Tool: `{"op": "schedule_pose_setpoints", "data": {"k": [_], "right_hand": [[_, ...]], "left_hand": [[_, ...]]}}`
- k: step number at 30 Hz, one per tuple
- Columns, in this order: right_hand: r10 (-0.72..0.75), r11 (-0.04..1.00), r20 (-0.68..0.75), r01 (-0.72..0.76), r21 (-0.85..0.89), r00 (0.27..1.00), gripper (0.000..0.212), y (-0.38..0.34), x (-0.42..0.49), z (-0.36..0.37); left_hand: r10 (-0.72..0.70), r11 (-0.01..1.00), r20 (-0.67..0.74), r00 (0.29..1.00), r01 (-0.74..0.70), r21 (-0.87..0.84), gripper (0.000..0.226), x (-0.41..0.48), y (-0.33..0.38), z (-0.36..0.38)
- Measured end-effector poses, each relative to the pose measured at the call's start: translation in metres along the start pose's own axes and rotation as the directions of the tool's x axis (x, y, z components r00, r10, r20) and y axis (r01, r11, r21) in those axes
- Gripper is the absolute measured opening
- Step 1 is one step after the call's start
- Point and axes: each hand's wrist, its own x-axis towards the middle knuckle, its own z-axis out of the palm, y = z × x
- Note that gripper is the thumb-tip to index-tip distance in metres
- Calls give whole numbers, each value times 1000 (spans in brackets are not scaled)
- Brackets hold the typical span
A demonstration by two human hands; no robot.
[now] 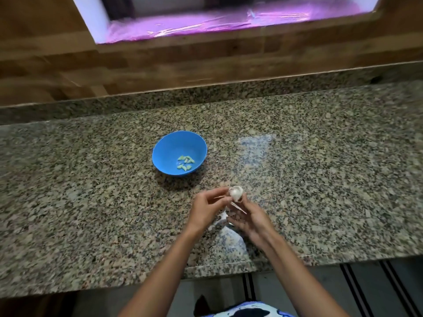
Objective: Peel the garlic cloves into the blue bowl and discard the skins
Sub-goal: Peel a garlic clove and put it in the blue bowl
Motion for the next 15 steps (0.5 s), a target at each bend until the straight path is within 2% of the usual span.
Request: {"op": "schedule_pose_setpoints", "data": {"k": [6, 8, 11, 13, 15], "right_hand": [[2, 998, -6, -2, -65, 1000, 23, 4, -2, 10], [-10, 998, -15, 9, -68, 1000, 22, 5, -3, 10], [-43, 998, -8, 43, 36, 999, 20, 4, -5, 10], [-75, 994, 8, 74, 76, 997, 23, 2, -8, 12], [-147, 989, -12, 147, 20, 989, 26, 2, -8, 15]], "left_hand": [[66, 998, -90, 994, -64, 29, 27, -5, -7, -1], [63, 997, -68, 996, -61, 38, 23, -5, -8, -5], [44, 999, -7, 999, -44, 11, 16, -7, -6, -8], [4, 1000, -8, 1000, -4, -15, 19, -5, -6, -9], [-35, 998, -7, 999, 35, -47, 26, -3, -3, -8]]}}
